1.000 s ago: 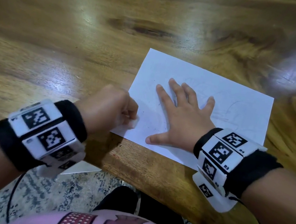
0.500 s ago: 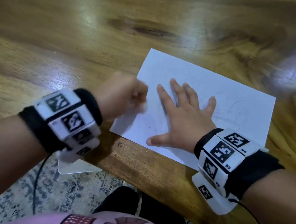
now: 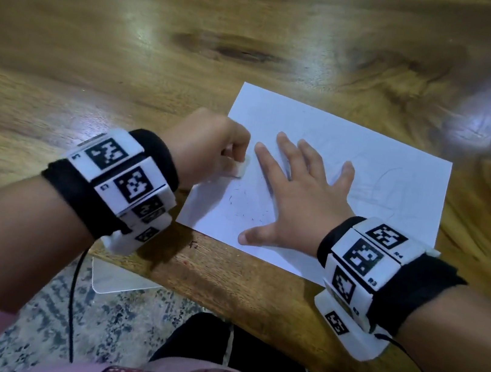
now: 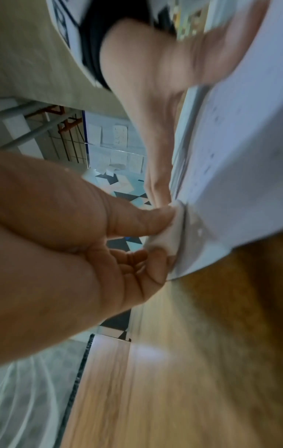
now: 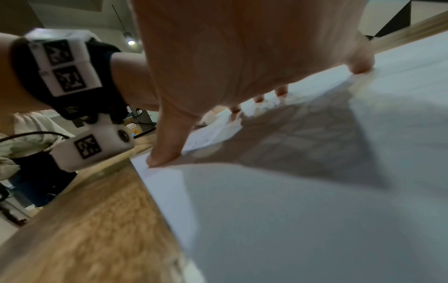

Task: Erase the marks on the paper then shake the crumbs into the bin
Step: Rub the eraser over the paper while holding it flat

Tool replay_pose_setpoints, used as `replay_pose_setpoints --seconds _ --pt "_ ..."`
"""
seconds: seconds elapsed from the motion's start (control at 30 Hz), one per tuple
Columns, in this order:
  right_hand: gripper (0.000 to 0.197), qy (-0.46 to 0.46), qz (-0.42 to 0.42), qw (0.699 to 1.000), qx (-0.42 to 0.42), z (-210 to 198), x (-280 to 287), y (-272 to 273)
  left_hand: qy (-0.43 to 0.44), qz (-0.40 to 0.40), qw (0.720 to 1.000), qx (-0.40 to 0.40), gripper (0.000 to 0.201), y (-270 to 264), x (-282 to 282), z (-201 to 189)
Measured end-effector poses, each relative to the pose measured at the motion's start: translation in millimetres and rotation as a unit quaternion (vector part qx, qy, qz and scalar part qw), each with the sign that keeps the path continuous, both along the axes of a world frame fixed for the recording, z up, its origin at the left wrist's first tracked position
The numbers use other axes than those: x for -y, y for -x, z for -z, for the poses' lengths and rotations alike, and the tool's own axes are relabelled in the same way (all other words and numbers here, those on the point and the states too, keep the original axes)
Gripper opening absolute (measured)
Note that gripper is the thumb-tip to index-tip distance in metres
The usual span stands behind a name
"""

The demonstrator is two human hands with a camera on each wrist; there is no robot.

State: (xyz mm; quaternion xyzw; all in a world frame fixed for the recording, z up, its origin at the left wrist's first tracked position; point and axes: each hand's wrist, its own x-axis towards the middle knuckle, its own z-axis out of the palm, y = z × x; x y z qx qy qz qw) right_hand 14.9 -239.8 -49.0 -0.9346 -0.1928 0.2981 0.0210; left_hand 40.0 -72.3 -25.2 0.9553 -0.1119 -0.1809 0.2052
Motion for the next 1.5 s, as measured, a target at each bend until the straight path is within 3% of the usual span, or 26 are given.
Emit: replay_pose_setpoints --seconds 0.07,0.23,0.4,0.63,0.9,1.13,1.33,1.5 --pt "0.126 0.000 0.000 1.000 -0.002 -1 0 0 0.003 0.007 1.000 0.010 0.005 7 -2 1" --pt "0.127 0.000 -0.001 1.000 -0.003 1 0 0 0.026 0.051 0.996 -0.068 0.009 39 -10 0" --pt "0.126 -0.007 0.004 1.000 -0.004 0 1 1 0.017 0.006 1.000 0.014 0.002 6 5 2" --pt "0.126 -0.004 0.003 1.000 -0.003 -1 1 1 0.031 0.056 0.997 -0.053 0.007 42 -4 4" --pt "0.125 -0.003 0.008 1.000 -0.003 -1 0 1 0.014 0.022 1.000 0.013 0.005 -4 17 4" --pt "0.124 -0.008 -0.005 1.000 -0.001 0 2 1 0.021 0.044 0.996 -0.072 0.010 40 6 0" --pt "0.130 -0.008 0.002 1.000 0.004 -1 4 2 0.023 -0.039 0.999 0.014 0.006 -7 12 1" --pt "0.131 -0.021 0.006 1.000 0.000 -1 5 2 0.042 0.019 0.997 -0.060 0.012 38 -1 5"
